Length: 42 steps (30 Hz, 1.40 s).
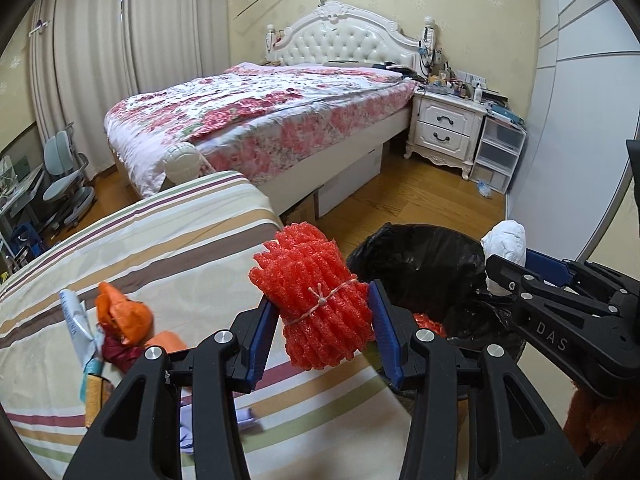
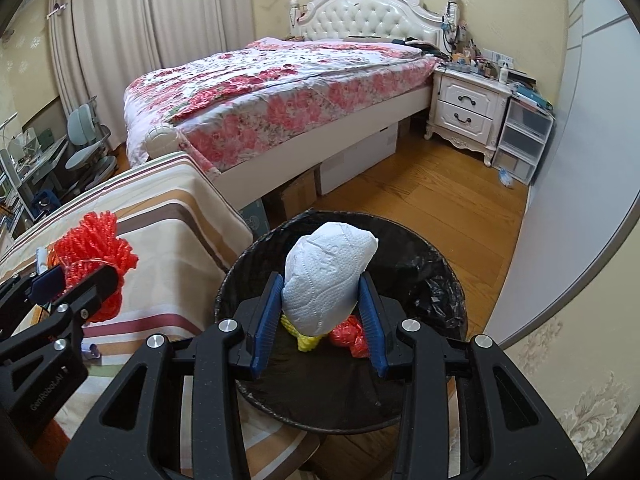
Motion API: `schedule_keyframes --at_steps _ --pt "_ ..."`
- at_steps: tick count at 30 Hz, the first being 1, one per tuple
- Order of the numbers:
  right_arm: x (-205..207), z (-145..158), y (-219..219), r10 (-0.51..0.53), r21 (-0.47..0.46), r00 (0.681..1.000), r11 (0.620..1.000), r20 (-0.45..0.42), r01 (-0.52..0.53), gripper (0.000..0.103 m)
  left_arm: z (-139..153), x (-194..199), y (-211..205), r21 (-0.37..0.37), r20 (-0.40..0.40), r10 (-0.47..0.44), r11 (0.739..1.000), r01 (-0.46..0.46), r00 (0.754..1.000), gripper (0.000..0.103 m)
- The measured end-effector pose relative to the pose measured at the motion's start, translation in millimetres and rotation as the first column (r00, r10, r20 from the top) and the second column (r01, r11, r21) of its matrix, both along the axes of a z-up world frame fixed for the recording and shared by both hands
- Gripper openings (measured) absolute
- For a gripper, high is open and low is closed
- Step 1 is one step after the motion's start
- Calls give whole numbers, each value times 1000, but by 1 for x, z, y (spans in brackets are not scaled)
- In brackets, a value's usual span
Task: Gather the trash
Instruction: 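Carry the red net and white bag over the bin and open both grippers, then move both open grippers back from the bin to the trash pile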
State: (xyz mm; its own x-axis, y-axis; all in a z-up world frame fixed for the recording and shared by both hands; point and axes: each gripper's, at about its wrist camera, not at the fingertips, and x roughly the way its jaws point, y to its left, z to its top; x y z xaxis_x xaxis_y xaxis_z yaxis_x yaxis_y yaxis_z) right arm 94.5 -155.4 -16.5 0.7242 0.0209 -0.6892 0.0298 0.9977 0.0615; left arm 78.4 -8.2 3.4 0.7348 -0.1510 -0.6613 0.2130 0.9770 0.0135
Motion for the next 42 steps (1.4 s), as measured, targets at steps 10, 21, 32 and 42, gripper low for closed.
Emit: schedule_keyframes --at_steps 10,21,32,42 --pt "9 -9 -19 -25 23 999 999 -20 25 38 -16 22 -26 37 -21 -17 999 18 1000 45" --pt "17 -15 -31 -41 33 998 999 -39 42 38 -24 33 -44 53 -30 -44 998 46 999 46" --pt "22 -14 -40 -68 34 997 997 -30 69 53 -29 38 -47 51 -37 -30 998 32 999 73" --pt "19 -11 -40 -74 37 997 996 -26 75 55 -20 35 -34 36 -32 4 999 -3 999 78"
